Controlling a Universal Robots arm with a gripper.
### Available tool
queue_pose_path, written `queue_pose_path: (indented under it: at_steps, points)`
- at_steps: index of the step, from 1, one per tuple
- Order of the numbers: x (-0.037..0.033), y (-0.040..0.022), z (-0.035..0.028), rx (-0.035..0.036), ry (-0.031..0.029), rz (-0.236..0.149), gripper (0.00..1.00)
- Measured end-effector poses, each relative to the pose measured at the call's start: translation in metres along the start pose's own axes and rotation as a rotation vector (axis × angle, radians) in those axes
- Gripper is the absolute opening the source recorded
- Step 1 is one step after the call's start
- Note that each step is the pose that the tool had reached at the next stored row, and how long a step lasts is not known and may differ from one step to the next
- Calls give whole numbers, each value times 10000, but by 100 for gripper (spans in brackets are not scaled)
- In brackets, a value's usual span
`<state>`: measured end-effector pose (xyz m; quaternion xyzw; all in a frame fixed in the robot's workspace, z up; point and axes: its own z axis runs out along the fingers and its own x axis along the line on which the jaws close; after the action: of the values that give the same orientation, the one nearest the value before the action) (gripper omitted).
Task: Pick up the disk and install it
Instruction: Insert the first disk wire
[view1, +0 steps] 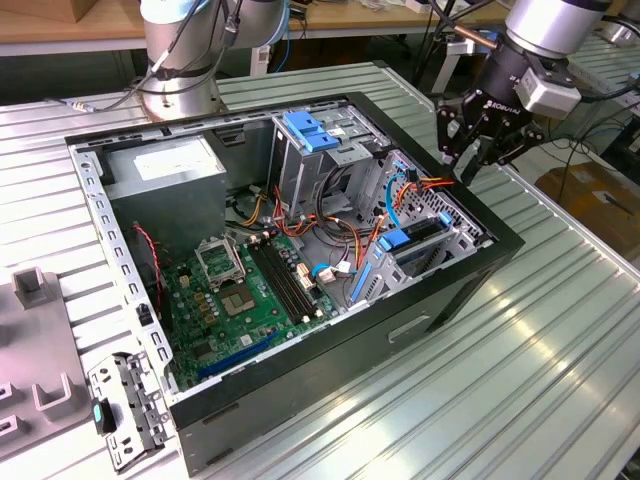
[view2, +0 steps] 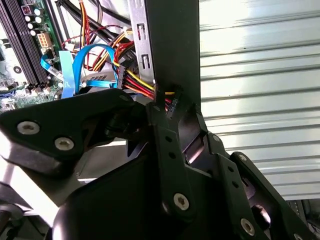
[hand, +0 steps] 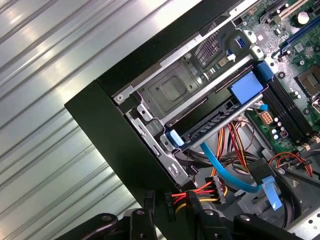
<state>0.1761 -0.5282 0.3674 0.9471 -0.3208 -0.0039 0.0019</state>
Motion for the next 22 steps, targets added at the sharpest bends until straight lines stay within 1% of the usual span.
queue_pose_path:
  at_steps: [1,2,4,5,6,7,12,14,16,18,22]
  points:
    - [0,0,0,1,0,0,31]
    - [0,0,0,2,0,-2,31]
    - [-1,0,-50,16,-12,-24,19]
    - [-2,-1,-101,16,-11,-26,16]
    - [-3,-1,-126,16,-12,-27,16]
    - [-3,-1,-131,16,-11,-27,16]
    - [-5,1,-131,15,-11,-20,16]
    - [-16,9,-132,14,-10,0,16]
    - [-18,11,-131,16,-12,235,16]
    - [-20,13,-129,20,-14,568,16]
    - [-80,59,-128,20,-14,685,16]
